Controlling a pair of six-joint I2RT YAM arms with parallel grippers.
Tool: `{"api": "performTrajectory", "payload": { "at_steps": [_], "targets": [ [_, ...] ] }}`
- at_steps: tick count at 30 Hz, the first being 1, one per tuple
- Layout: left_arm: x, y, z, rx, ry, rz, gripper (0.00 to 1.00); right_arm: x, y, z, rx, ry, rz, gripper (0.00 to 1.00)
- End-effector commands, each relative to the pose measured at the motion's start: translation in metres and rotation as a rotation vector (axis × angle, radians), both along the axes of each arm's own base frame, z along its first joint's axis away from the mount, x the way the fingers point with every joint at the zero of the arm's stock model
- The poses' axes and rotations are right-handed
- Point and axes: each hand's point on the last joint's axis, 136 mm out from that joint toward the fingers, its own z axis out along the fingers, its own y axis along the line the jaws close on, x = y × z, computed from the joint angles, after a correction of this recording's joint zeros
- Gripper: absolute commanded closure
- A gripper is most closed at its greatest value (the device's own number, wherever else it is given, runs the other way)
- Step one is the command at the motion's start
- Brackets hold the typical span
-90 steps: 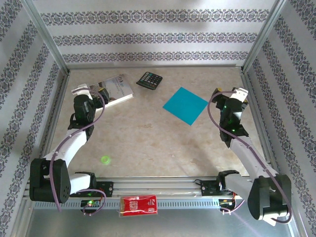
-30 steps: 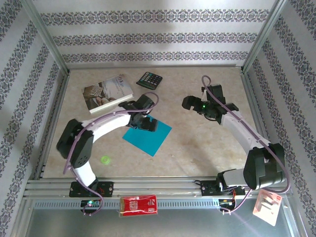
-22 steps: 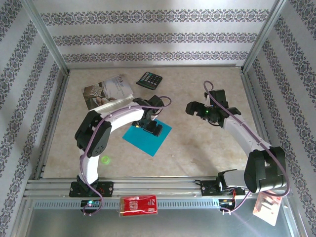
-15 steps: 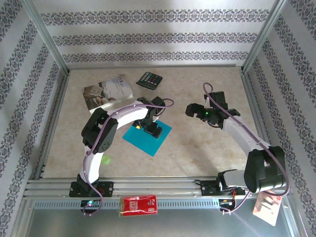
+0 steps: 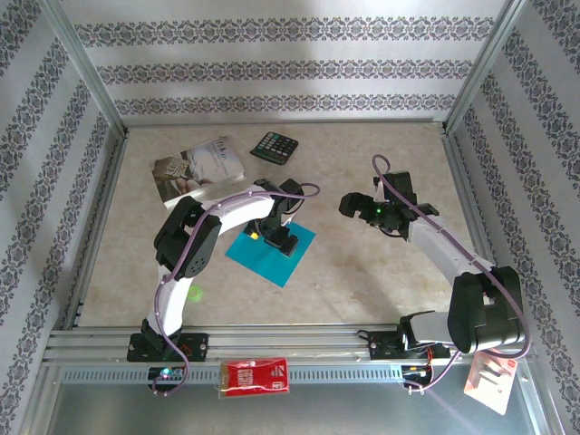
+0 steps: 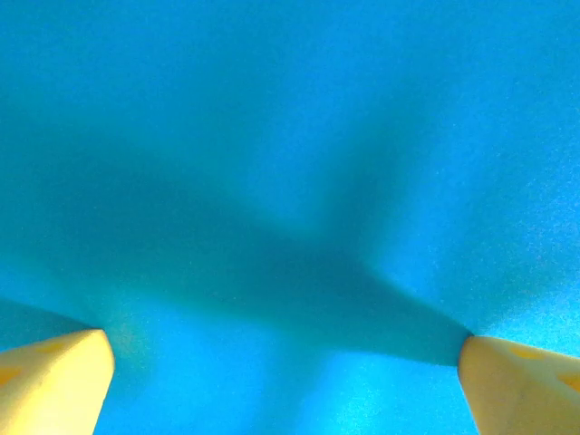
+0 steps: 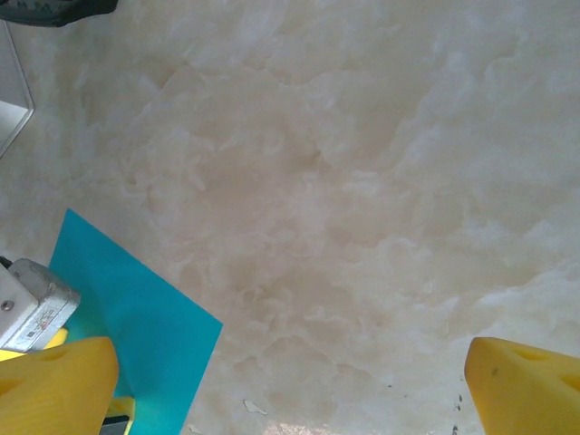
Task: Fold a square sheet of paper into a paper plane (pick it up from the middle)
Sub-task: First fold the square sheet of paper in half at the center of the table.
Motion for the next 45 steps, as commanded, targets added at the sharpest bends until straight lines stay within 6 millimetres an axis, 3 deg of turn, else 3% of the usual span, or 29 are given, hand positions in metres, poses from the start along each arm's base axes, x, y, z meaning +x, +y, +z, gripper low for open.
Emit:
{"api": "performTrajectory", "payload": {
  "at_steps": [1, 12, 15, 20, 24, 27, 30, 33, 36, 41, 45],
  "targets": [
    [-0.015, 0.013, -0.022, 0.068, 0.072, -0.009, 0.04, 0.0, -0.001, -0.006, 0.023, 0.015, -0.008, 0.02],
    [-0.01, -0.001, -0.011, -0.009, 0.045, 0.013, 0.13, -0.001, 0.001, -0.01, 0.032, 0.03, -0.004, 0.02],
    [-0.007, -0.014, -0.001, -0.085, 0.019, 0.032, 0.22, -0.001, 0.001, -0.011, 0.032, 0.032, -0.004, 0.02],
    [0.002, -0.037, 0.021, -0.239, -0.062, 0.08, 0.51, 0.001, -0.003, -0.005, 0.016, 0.025, -0.008, 0.02],
    [-0.003, -0.082, 0.067, -0.587, -0.081, 0.113, 0.69, 0.002, -0.015, 0.009, -0.014, 0.001, -0.011, 0.02],
    [-0.012, -0.12, 0.124, -0.944, -0.067, 0.102, 0.74, 0.0, -0.033, 0.026, -0.082, -0.029, -0.019, 0.02],
    [-0.019, -0.131, 0.156, -1.177, -0.012, 0.145, 0.74, -0.005, -0.043, 0.044, -0.108, -0.083, -0.016, 0.02],
    [-0.014, -0.118, 0.139, -1.203, 0.061, 0.235, 0.74, -0.013, -0.02, 0.059, 0.006, -0.138, 0.063, 0.02],
    [-0.009, -0.108, 0.115, -1.164, 0.094, 0.293, 0.73, -0.023, 0.012, 0.06, 0.136, -0.146, 0.162, 0.03],
    [-0.012, -0.098, 0.076, -1.068, 0.141, 0.312, 0.69, -0.04, 0.054, 0.034, 0.165, -0.087, 0.26, 0.06],
    [-0.013, -0.085, 0.046, -0.996, 0.164, 0.328, 0.68, -0.041, 0.077, 0.012, 0.24, -0.024, 0.244, 0.21]
  ]
}}
